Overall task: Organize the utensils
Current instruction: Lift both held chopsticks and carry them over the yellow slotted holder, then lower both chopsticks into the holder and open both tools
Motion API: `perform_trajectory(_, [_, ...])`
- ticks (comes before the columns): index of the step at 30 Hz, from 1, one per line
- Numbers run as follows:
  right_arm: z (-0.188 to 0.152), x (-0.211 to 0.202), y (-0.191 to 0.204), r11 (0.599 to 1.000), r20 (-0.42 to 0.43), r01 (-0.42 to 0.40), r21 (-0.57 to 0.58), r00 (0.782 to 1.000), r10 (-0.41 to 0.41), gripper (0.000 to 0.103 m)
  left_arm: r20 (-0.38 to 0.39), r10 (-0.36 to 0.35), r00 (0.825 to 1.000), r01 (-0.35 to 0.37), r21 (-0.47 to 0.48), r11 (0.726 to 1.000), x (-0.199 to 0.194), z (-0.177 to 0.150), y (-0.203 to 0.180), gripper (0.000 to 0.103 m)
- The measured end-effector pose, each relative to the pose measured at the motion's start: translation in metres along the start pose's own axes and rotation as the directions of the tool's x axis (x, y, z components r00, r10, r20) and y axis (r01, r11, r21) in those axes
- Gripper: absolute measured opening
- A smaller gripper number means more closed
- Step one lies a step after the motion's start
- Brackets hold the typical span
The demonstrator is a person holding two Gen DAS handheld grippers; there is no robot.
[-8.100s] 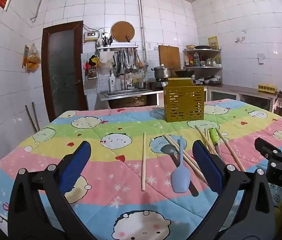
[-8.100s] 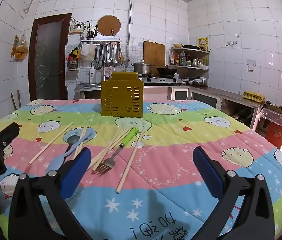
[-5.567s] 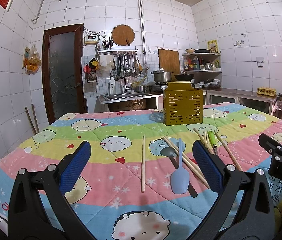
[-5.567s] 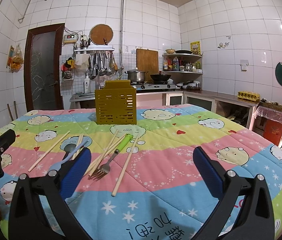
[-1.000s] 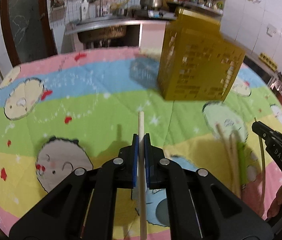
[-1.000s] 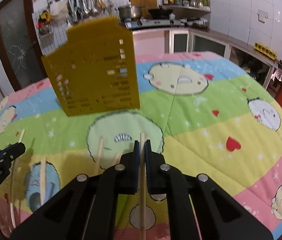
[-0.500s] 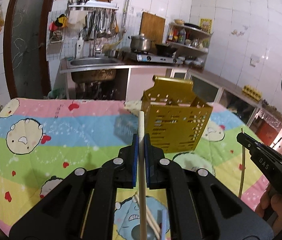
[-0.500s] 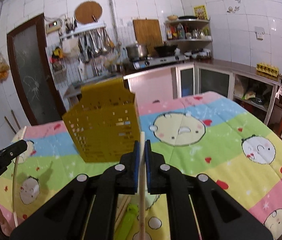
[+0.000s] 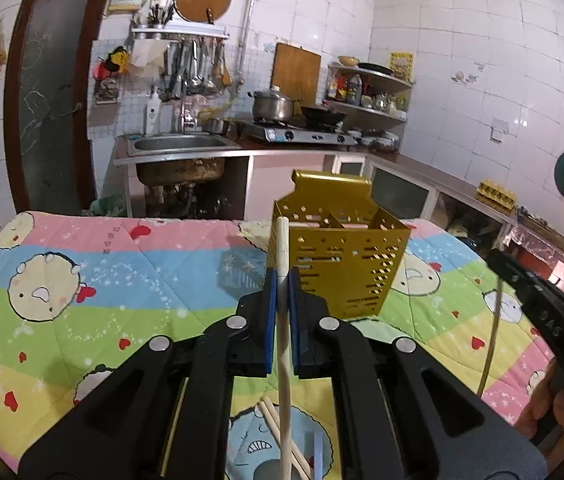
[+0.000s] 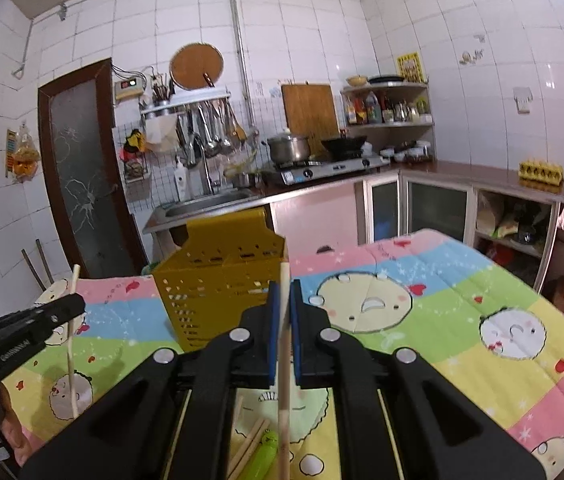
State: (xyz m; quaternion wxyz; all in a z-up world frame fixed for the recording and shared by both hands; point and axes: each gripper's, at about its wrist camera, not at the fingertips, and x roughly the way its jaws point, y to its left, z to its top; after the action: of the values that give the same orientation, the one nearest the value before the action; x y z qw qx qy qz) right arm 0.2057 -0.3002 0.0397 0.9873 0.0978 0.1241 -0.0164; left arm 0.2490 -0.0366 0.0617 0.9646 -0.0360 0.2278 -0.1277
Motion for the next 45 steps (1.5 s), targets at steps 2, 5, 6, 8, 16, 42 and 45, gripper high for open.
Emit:
perform_trajectory(2, [0.006,-0.006,0.002,1.0,0.046,0.004,-0.012,0.999,-0.003,0.006,0.025,-0.002,1.0,0.002,-0.012,1.0,-0.004,0.003,0.002,0.004])
perform_trajectory(5, [0.018,-0.012,0.004,1.0,0.094,-0.001,-0.021,0.996,0.003,0.006,0.067,-0.007,0.998,0.007,-0.008,1.0,-0.013,0.01,0.0,0.004])
perform_trajectory(6, [0.022,-0.012,0.004,1.0,0.103,-0.005,-0.02,0.995,0.007,0.006,0.082,-0.007,0.997,0.007,-0.004,1.0,-0.016,0.014,-0.001,0.004])
perform_trajectory(8, [0.032,-0.012,0.005,1.0,0.128,-0.009,-0.023,0.992,0.012,0.006,0.109,-0.006,0.994,0.006,0.003,1.0,-0.019,0.02,-0.004,0.004])
perform_trajectory(16, [0.089,-0.003,0.014,0.998,0.211,-0.033,-0.047,0.976,0.042,0.006,0.259,-0.006,0.966,-0.009,0.058,0.998,-0.023,0.082,-0.024,0.004])
perform_trajectory(42, [0.134,0.131,0.019,0.999,0.144,-0.044,-0.018,0.988,0.046,0.005,0.286,-0.009,0.958,0.003,0.021,1.0,0.141,0.149,-0.028,0.004])
perform_trajectory(45, [0.118,0.142,0.017,0.999,0.082,-0.041,-0.019,0.996,0.042,0.005,0.238,-0.007,0.971,0.001,0.022,1.0,0.152,0.14,-0.023,0.004])
